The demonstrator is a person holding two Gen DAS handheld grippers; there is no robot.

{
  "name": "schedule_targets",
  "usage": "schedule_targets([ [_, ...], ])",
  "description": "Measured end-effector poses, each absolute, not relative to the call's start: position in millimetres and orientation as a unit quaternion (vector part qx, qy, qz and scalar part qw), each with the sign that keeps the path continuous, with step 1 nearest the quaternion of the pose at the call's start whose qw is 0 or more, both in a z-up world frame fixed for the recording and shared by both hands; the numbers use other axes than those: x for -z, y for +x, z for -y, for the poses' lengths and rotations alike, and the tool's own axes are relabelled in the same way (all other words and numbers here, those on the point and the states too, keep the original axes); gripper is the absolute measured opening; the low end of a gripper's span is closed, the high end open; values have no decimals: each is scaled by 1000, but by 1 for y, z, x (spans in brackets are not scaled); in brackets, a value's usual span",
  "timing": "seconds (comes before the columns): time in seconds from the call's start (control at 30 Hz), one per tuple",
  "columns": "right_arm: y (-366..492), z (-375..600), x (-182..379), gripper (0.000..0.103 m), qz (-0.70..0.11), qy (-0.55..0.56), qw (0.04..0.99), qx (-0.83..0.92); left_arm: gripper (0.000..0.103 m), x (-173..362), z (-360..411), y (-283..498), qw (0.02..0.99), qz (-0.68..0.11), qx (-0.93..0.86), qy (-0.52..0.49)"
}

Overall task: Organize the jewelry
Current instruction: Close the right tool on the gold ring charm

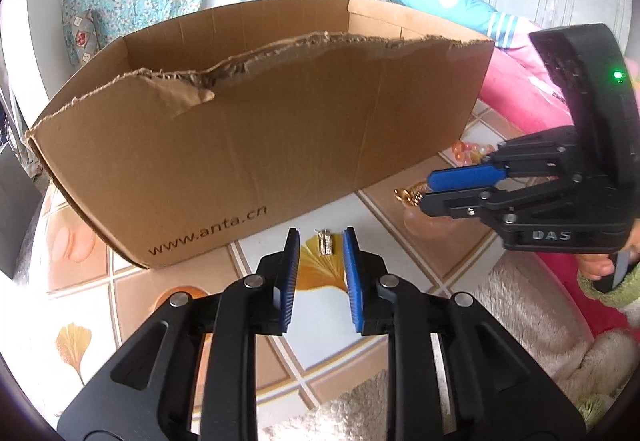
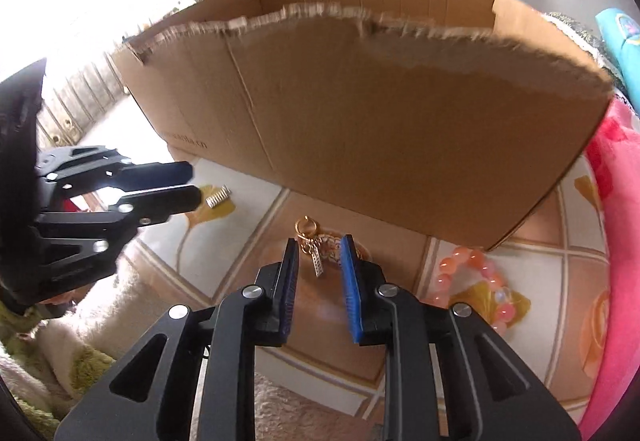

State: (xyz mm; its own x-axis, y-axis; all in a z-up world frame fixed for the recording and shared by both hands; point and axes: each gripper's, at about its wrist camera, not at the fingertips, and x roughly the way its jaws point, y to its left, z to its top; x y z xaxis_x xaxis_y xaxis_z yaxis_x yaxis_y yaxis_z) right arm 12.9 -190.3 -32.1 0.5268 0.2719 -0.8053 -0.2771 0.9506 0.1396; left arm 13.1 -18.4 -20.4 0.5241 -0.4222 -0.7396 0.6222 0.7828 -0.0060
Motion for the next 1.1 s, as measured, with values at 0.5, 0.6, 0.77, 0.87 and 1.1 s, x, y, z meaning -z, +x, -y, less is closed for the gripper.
schedule_targets([
  [0.5, -4, 208, 15, 3, -436, 50, 886, -151, 21, 27, 27, 15, 852, -400, 293, 170],
  [0.6, -4, 217, 9, 3, -425, 73, 890, -148, 21, 25, 30, 17, 851, -402, 290, 175],
  [0.77, -4, 228, 8, 3, -402, 103, 896, -157, 21, 23, 39, 19, 846, -408, 284, 194],
  [0.87, -1, 223, 11, 3, -396, 117, 896, -163, 16, 21, 47, 20, 840, -417, 279, 206],
  [1.1, -3, 227, 22, 3, -382, 144, 895, -178, 4, 17, 61, 21, 825, -447, 273, 214],
])
